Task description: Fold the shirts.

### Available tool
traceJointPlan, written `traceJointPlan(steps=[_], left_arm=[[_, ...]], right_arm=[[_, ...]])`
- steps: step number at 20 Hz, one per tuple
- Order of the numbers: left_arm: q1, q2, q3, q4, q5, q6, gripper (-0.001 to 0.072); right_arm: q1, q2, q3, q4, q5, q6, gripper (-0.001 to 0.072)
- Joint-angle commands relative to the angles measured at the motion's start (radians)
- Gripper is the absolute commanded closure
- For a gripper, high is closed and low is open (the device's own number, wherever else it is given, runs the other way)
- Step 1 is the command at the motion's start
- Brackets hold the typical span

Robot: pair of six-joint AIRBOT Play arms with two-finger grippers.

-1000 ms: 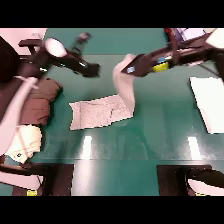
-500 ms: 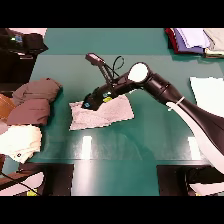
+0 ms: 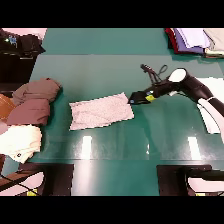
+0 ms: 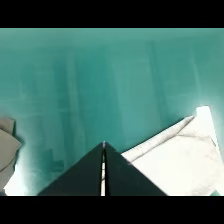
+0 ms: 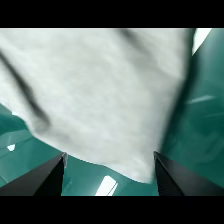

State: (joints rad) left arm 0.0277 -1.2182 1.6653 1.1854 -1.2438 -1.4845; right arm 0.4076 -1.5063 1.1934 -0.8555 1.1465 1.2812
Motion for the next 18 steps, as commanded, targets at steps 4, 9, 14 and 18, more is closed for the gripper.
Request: traceJointPlan(steps=[4,9,14,18], left_arm=[[0.001,-0.002,0.0,-0.019,-0.005,0.0,0.0686],[0.001,-0.002,0.0,-0.02,-0.006,0.0,0.0686],[-0.039,-0.002,0.0,-0.071,-0.01,0.038,0.0687],[-0.18,-0.002,0.0,-0.067,0.021,0.045,0.0686]], right_arm=[[-0.063,-0.164,-0.026,0.139,0.03,-0.01,0.0086],[0.064,-0.318,0.169,0.183,0.043,-0.01,0.0217],[0.157,-0.393,0.313,0.17,0.047,-0.01,0.0647],[0.035,-0.344,0.42,0.171,0.042,-0.006,0.068]])
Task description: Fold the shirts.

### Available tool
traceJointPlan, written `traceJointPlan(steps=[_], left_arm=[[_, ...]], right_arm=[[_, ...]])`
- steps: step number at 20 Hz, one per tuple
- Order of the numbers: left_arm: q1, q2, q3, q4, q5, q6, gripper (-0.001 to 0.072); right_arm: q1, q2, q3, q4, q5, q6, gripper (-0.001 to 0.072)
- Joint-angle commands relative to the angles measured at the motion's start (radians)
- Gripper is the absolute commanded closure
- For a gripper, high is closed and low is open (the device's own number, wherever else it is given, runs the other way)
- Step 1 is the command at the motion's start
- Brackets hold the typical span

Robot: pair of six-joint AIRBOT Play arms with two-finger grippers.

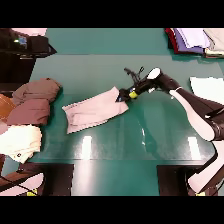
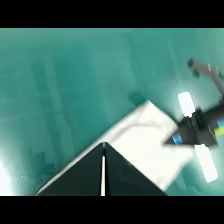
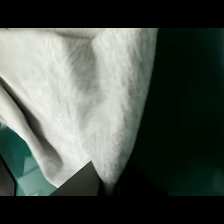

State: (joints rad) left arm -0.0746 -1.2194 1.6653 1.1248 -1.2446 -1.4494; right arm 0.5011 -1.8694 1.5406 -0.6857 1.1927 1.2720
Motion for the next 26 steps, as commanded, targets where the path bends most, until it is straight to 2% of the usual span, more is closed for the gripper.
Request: traceJointPlan(steps=[1,4,9,13,16,21,26], left_arm=[[-0.111,0.0,0.0,-0.006,0.029,0.01,0.0687],[-0.197,0.0,0.0,-0.006,0.049,0.01,0.0686],[-0.269,0.0,0.0,-0.008,0.08,0.01,0.0686],[-0.27,0.0,0.0,-0.008,0.086,0.005,0.0686],[-0.27,0.0,0.0,-0.008,0.086,-0.017,0.0686],[-0.27,0.0,0.0,-0.008,0.084,-0.017,0.0686],[-0.27,0.0,0.0,-0.007,0.077,-0.017,0.0686]], right_arm=[[-0.114,0.044,0.088,0.001,-0.004,0.004,0.0697],[-0.338,0.129,0.101,-0.007,-0.004,0.045,0.0697],[-0.711,0.277,0.1,-0.273,-0.005,0.153,0.0697],[-0.954,0.338,0.1,-0.294,-0.039,0.154,0.0697],[-1.041,0.341,0.1,-0.294,-0.076,0.153,0.0698],[-1.051,0.341,0.109,-0.276,-0.163,0.151,0.0698],[-1.044,0.341,0.282,-0.277,-0.079,0.137,0.0697]])
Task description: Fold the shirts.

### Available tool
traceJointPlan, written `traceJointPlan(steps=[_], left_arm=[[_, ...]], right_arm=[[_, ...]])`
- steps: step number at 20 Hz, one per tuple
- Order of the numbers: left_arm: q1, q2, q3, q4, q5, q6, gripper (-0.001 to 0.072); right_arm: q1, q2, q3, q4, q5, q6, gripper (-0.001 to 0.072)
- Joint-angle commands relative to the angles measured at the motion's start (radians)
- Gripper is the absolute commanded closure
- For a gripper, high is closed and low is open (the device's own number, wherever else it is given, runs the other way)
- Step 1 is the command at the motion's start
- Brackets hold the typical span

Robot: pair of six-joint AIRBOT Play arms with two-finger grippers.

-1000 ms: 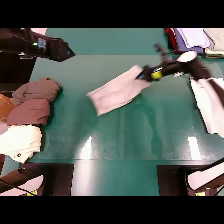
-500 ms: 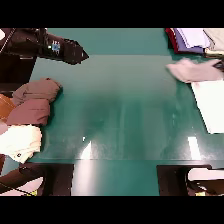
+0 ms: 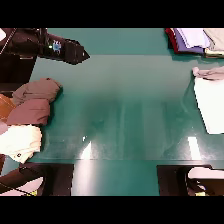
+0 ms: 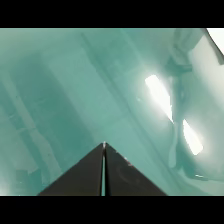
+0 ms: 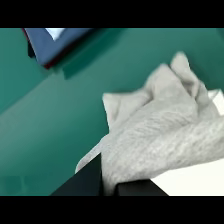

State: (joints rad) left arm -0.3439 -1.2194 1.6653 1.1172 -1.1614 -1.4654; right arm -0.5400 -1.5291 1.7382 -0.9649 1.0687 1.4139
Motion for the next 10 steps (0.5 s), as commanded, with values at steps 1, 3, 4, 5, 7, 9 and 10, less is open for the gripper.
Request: traceJointPlan(steps=[1,3,4,5,7,9,10], left_arm=[[0.0,0.0,0.0,0.0,-0.007,-0.001,0.0686],[0.0,0.0,0.0,0.0,-0.007,0.0,0.0686],[0.0,0.0,0.0,0.0,-0.008,0.0,0.0686],[0.0,0.0,0.0,0.0,-0.009,0.007,0.0686],[0.0,0.0,0.0,0.001,-0.008,0.008,0.0686],[0.0,0.0,0.0,0.001,-0.009,0.009,0.0686],[0.0,0.0,0.0,0.001,-0.009,0.021,0.0686]], right_arm=[[-0.003,0.002,0.127,-0.003,0.081,-0.005,0.0698],[-0.004,0.002,0.201,-0.037,0.162,-0.004,0.0698],[-0.003,0.002,0.227,-0.066,0.207,0.001,0.0698],[-0.003,0.003,0.241,-0.084,0.246,0.003,0.0697],[-0.017,0.008,0.243,-0.088,0.329,0.004,0.0698],[-0.04,0.009,0.243,-0.093,0.423,0.035,0.0697],[-0.053,0.009,0.243,-0.133,0.473,0.053,0.0698]])
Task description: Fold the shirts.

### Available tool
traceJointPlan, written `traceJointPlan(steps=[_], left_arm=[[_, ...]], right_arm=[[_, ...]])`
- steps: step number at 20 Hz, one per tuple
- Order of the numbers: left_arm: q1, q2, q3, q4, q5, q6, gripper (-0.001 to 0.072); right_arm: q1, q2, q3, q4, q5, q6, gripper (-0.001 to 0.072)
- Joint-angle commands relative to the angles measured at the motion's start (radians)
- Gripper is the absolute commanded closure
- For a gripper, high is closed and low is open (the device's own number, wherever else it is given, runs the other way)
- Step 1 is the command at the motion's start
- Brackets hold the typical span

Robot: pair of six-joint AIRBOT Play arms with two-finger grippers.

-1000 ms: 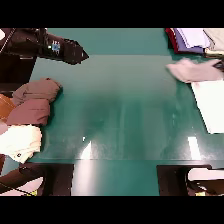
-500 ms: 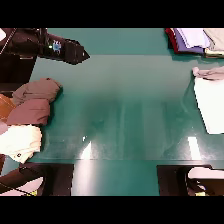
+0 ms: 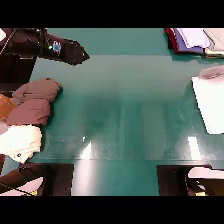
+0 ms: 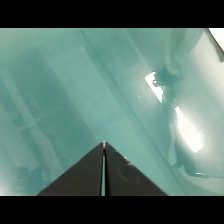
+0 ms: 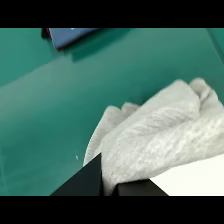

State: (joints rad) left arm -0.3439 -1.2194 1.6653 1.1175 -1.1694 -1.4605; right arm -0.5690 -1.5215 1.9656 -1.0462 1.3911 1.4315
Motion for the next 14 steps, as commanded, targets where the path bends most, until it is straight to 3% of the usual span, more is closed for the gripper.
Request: traceJointPlan(steps=[1,8,9,10,11,14], left_arm=[[0.0,0.0,0.0,0.0,-0.002,0.026,0.0686],[0.0,0.0,0.0,0.001,-0.002,0.055,0.0686],[0.0,0.0,0.0,0.001,-0.002,0.055,0.0686],[0.0,0.0,0.0,0.001,-0.002,0.056,0.0686],[0.0,0.0,0.0,0.001,-0.001,0.056,0.0686],[0.0,0.0,0.0,0.0,-0.001,0.056,0.0685]], right_arm=[[-0.032,0.003,0.013,-0.1,0.194,0.055,0.0697],[-0.117,0.159,-0.348,-0.253,0.228,0.077,0.0686],[-0.129,0.179,-0.394,-0.271,0.227,0.075,0.0551],[-0.145,0.198,-0.44,-0.274,0.223,0.074,0.0278],[-0.159,0.211,-0.473,-0.271,0.211,0.074,0.0093],[-0.167,0.256,-0.517,-0.184,0.176,0.074,0.0078]])
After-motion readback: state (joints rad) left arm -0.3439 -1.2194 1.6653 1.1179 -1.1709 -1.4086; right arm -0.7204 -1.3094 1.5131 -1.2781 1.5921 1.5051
